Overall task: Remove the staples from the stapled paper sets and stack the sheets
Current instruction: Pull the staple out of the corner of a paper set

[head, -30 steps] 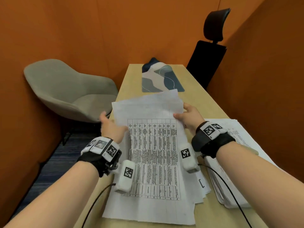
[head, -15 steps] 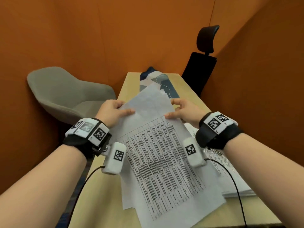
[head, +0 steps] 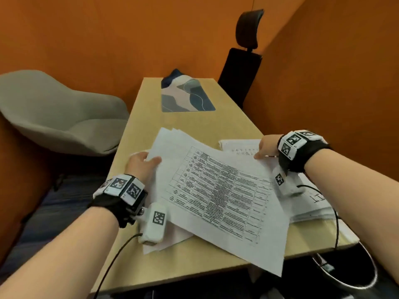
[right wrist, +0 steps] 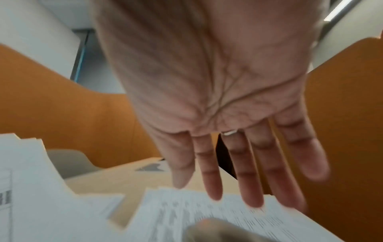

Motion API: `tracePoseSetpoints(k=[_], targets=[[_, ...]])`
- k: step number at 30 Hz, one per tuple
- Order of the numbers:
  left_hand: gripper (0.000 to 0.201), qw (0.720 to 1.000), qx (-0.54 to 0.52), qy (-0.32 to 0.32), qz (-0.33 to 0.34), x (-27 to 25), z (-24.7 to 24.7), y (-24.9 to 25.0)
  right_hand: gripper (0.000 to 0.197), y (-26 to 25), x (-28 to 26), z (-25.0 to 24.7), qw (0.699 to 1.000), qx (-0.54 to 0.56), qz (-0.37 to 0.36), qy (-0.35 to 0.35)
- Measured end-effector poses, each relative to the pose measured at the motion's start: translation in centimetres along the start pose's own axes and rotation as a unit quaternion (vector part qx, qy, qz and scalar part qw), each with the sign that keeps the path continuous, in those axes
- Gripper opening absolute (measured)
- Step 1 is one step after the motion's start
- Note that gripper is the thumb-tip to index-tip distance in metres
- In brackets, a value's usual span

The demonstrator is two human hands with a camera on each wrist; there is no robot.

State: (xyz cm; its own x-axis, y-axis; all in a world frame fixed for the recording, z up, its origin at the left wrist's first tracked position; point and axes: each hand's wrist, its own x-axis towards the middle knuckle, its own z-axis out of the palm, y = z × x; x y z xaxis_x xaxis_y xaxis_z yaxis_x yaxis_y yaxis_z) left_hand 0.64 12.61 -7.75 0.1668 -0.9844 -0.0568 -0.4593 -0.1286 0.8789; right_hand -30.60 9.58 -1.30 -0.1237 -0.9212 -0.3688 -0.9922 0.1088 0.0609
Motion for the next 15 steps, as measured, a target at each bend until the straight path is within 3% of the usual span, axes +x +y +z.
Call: tracePoseSetpoints(k=[2,3,8,11,13,15], targets=[[0.052,0.999,0.029,-0.012,-0.019,-0.4,1.7,-0.6,0.063,1.3,1.7,1.7,0.998,-0.054,0.021,0.024],[0.052,0.999,0.029,-0.023,-0.034,-0.5,2.3,-0.9,0.063,1.7,2.4,2.5,0.997,-0.053,0.020,0.048],[0.025,0.994,-0.002,-0.072,-0.084,-0.8,2.6,-2.5,0.029,0.5,4.0,4.6,0.999,-0.024,0.039,0.000],[0.019,0.989,-0.043,-0.083,-0.115,-0.6,2.3,-3.2,0.030,-0.6,4.4,4.1,0.997,-0.029,0.038,0.058],[0.017,0.984,-0.081,-0.094,-0.127,-0.6,2.2,-3.4,0.015,-2.2,3.8,3.0,0.990,0.045,0.054,0.123],[0.016,0.979,-0.115,-0.098,-0.137,-0.8,2.3,-3.3,0.027,-4.2,3.2,1.9,0.971,0.059,0.025,0.232]])
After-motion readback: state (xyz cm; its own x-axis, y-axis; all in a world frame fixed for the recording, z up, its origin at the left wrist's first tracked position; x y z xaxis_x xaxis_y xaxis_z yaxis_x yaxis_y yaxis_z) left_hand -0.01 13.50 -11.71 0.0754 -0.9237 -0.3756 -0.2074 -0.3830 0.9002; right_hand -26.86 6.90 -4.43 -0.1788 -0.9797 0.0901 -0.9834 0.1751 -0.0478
